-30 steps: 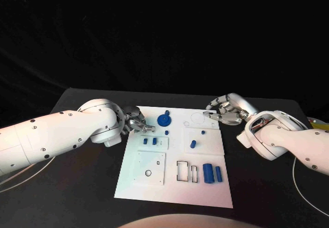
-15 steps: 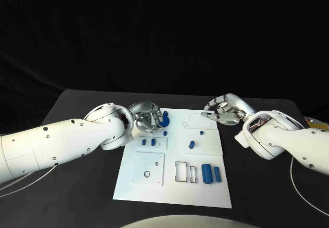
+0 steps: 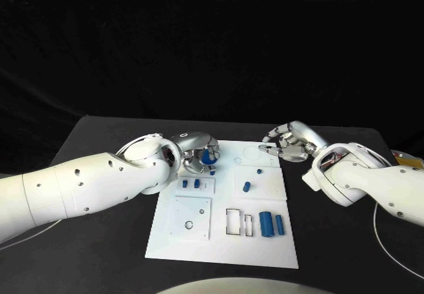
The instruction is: Assemble the parts on the task board
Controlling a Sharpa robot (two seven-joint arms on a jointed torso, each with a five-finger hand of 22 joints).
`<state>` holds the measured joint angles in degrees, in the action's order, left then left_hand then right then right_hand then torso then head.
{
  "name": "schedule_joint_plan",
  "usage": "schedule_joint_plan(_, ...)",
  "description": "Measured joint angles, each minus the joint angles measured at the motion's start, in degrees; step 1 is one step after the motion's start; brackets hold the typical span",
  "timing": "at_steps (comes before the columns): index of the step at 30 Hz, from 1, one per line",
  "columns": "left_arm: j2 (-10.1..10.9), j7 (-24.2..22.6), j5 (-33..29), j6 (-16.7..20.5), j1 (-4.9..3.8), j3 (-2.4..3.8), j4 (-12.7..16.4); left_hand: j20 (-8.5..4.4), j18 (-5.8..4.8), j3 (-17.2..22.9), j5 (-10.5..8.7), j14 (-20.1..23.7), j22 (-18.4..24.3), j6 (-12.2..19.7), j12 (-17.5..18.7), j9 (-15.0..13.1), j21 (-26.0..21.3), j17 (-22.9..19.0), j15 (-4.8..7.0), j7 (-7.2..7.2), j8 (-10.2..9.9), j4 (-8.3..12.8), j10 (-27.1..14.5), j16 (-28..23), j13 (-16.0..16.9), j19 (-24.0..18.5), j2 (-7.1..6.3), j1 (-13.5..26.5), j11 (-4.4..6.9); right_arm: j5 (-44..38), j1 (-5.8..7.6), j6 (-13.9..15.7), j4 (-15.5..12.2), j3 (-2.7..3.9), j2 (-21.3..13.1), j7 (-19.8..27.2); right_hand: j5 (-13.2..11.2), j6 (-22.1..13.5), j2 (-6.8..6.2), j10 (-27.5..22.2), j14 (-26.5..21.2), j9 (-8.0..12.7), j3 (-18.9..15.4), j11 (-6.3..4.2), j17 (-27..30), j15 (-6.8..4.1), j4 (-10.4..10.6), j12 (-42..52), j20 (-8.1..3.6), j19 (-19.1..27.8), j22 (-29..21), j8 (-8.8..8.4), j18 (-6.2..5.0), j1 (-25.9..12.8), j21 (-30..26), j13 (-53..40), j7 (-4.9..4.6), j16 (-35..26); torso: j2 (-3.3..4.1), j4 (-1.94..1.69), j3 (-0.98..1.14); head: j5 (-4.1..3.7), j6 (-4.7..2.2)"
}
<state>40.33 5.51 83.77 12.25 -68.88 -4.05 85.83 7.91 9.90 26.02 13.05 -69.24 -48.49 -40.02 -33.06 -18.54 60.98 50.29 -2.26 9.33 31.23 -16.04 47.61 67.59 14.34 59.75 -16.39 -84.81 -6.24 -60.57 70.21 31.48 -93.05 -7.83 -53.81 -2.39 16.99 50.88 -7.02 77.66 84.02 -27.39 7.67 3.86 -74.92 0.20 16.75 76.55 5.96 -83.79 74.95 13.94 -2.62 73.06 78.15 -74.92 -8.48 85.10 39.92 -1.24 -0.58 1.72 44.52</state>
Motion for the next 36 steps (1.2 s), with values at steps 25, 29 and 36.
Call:
schedule_joint_plan(25,-3.40,2.68,5.49,-8.05,0.17,-0.27,-3.64,0.09,-0.64,-0.06,0.00,-2.01,-6.51,-4.86,0.50,2.53,5.21,1.69,0.21,-0.63,-1.77,-0.16,3.00,5.20,-2.25,2.72,0.47,-1.84,0.31,-0.05,-0.02,0.01,0.00,0.00,0.20,-0.20,-0.01,0.00,0.00,0.00,0.00,-0.04,0.00,0.00,0.01,0.00,0.00,0.00,0.00,0.00,-0.02,0.00,0.00,0.00,0.00,0.00,0.00,0.00,-0.03,-0.03,0.04,-0.20,0.44)
schedule_joint_plan(29,-3.59,2.69,5.63,-8.45,0.25,-0.27,-3.79,-0.12,-0.64,0.58,0.00,-2.22,-7.13,-5.59,0.50,2.78,5.86,1.93,0.41,-0.71,-2.09,-0.13,3.64,5.83,-2.47,2.93,0.72,-2.07,0.54,-0.05,-0.02,0.01,0.00,0.00,0.21,-0.21,-0.01,0.00,0.00,0.00,0.00,-0.04,0.00,0.00,0.01,0.00,0.00,0.00,0.00,0.00,-0.02,0.00,0.00,0.00,0.01,0.00,0.00,0.00,-0.04,-0.05,0.04,-0.19,0.52)
schedule_joint_plan(36,-4.07,2.69,5.73,-9.07,0.29,-0.27,-4.46,-0.12,-1.27,1.58,0.00,-2.43,-7.60,-6.40,0.96,3.10,6.30,1.81,0.62,-0.93,-2.42,0.07,4.33,6.21,-2.88,2.92,1.01,-2.36,0.82,-0.06,-0.02,0.01,0.01,0.00,0.24,-0.23,0.30,0.00,0.00,0.00,-0.21,-0.04,0.00,0.00,0.01,-0.21,0.00,0.00,0.00,0.00,-0.02,0.24,0.00,0.00,0.01,0.00,0.00,0.00,-0.10,-0.08,0.08,-0.09,0.58)
